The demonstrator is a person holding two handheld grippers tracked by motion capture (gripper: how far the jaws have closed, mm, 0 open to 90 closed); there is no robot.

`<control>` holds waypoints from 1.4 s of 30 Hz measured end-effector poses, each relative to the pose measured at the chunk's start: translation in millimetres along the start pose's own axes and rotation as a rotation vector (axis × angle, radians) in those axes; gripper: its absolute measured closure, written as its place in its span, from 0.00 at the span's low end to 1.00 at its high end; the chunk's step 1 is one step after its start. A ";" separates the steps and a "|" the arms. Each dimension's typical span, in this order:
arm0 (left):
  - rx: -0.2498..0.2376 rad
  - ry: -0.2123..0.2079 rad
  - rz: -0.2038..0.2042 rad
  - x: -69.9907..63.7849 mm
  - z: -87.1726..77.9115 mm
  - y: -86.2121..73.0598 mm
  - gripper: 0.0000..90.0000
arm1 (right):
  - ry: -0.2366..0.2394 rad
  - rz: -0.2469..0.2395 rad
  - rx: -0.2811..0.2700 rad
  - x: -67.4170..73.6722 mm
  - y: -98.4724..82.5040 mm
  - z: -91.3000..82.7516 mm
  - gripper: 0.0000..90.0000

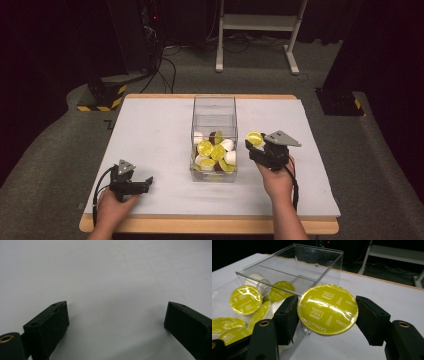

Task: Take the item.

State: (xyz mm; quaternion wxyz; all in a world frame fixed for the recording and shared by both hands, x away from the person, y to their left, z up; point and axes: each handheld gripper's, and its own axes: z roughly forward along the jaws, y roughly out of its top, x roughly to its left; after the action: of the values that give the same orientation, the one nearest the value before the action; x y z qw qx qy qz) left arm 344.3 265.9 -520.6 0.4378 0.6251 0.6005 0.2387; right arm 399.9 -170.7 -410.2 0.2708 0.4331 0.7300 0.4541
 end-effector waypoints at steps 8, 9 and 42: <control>-0.005 0.000 -0.006 -0.7 0.3 -0.2 0.07 | -0.044 -0.007 0.031 -10.2 -6.1 8.7 0.42; -0.005 0.000 -0.005 -0.6 0.2 -0.2 0.07 | -0.048 -0.004 0.036 -11.9 -7.3 10.2 0.42; -0.004 0.003 -0.003 -0.6 0.2 -0.1 0.07 | -0.128 0.059 0.159 -51.9 -42.6 49.3 0.42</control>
State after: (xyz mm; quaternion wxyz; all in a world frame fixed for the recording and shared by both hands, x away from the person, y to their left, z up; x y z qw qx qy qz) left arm 344.2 265.3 -520.6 0.4387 0.6229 0.6015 0.2401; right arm 447.1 -204.2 -470.1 0.2678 0.5028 0.7319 0.3739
